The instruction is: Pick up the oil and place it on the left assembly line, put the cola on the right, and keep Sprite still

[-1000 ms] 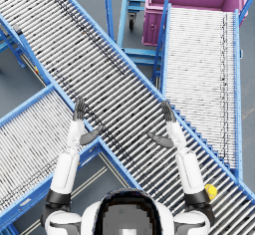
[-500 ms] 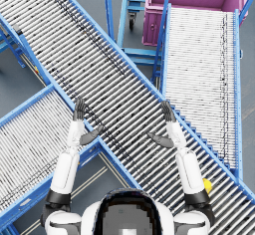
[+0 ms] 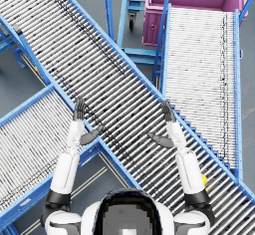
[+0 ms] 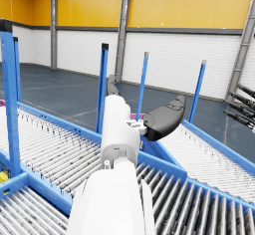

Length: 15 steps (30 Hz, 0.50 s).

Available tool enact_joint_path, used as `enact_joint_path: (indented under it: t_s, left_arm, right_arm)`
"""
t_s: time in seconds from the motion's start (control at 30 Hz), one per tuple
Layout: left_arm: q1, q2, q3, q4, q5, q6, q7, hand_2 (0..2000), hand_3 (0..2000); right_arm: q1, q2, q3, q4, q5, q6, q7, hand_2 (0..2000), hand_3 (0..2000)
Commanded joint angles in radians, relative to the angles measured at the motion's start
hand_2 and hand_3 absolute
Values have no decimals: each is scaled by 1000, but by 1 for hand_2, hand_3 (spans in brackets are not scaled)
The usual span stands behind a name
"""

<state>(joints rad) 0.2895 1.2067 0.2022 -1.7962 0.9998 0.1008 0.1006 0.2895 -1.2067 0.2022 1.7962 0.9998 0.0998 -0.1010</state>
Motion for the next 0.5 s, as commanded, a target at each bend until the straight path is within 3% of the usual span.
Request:
enact_joint_path:
  t_s: [0.03,0.33,0.4,0.5]
  left_arm:
    - [0,0,0,0,0,0,0,0,0]
    - [2,1,30,17,0,0,0,0,0]
    - [28,22,12,13,0,-49,-49,0,0]
    - [18,27,-19,-20,0,-82,-82,0,0]
  right_arm:
    - [0,0,0,0,0,0,0,0,0]
    - [2,-1,30,-17,0,0,0,0,0]
    - [25,-20,1,-14,0,-48,49,0,0]
    - [24,-29,-20,3,0,-81,82,0,0]
